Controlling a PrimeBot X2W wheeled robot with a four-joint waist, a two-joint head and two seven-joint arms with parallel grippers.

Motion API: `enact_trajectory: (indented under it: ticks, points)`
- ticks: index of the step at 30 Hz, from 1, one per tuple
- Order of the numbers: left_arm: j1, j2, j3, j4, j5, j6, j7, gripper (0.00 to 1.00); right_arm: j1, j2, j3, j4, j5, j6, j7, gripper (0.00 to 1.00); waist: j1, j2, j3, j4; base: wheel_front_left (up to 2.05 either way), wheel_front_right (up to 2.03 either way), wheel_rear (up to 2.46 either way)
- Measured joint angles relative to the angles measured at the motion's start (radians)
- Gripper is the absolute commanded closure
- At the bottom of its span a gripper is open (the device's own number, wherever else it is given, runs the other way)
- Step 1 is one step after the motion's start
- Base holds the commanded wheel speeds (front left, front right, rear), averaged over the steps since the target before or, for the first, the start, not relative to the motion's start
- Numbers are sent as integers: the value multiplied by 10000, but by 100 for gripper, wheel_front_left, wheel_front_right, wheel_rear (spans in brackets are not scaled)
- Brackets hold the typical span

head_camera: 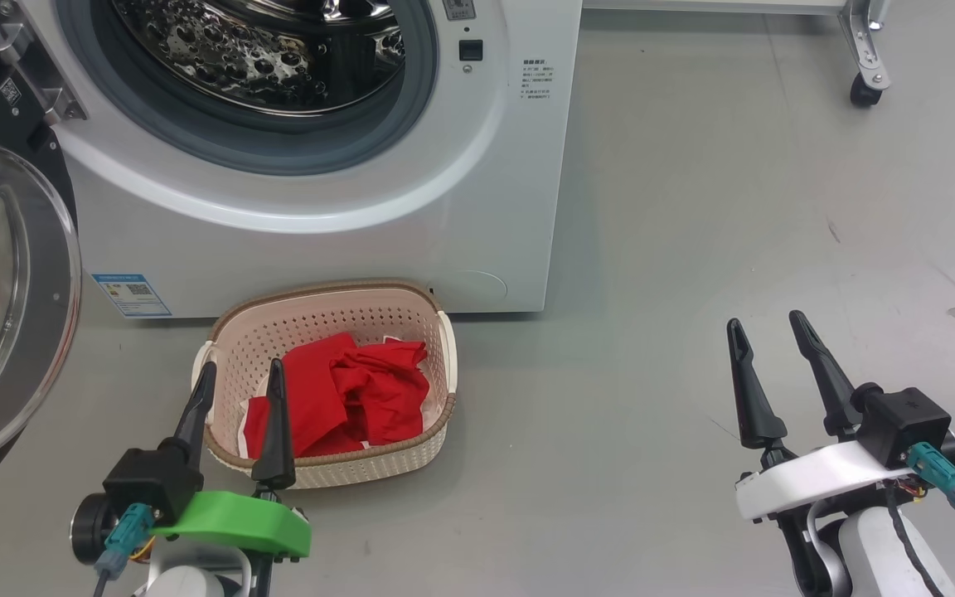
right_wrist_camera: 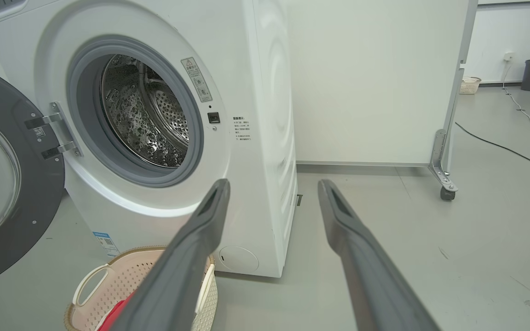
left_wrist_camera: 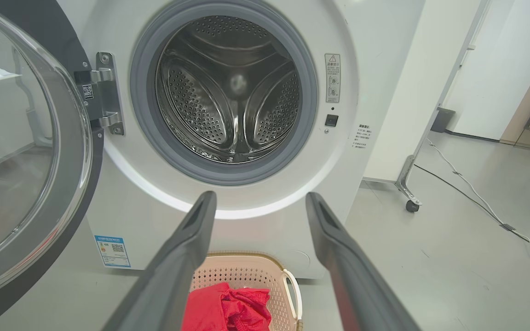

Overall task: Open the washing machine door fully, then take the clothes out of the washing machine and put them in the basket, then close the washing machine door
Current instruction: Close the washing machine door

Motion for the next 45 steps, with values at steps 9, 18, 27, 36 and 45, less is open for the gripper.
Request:
enact_trajectory:
  ticks: [9,18,27,36,45]
  points:
    - [0,2,-201,23,0,0,0,0,2,-6,-104,-21,0,0,0,0,0,0,22,89,0,0,0]
    - [-1,2,-336,33,-38,35,0,0,5,-102,-115,-136,0,0,0,0,0,0,123,591,0,0,0]
    - [-2,2,-426,40,-52,90,0,0,5,-186,38,-194,0,0,0,0,0,0,179,1321,0,0,0]
    - [-2,2,-430,65,-77,173,0,0,11,-221,364,-196,0,0,0,0,0,0,107,2357,0,0,0]
    - [15,2,-374,69,-75,259,0,0,73,-209,571,-194,0,0,0,0,0,0,-100,3440,0,0,0]
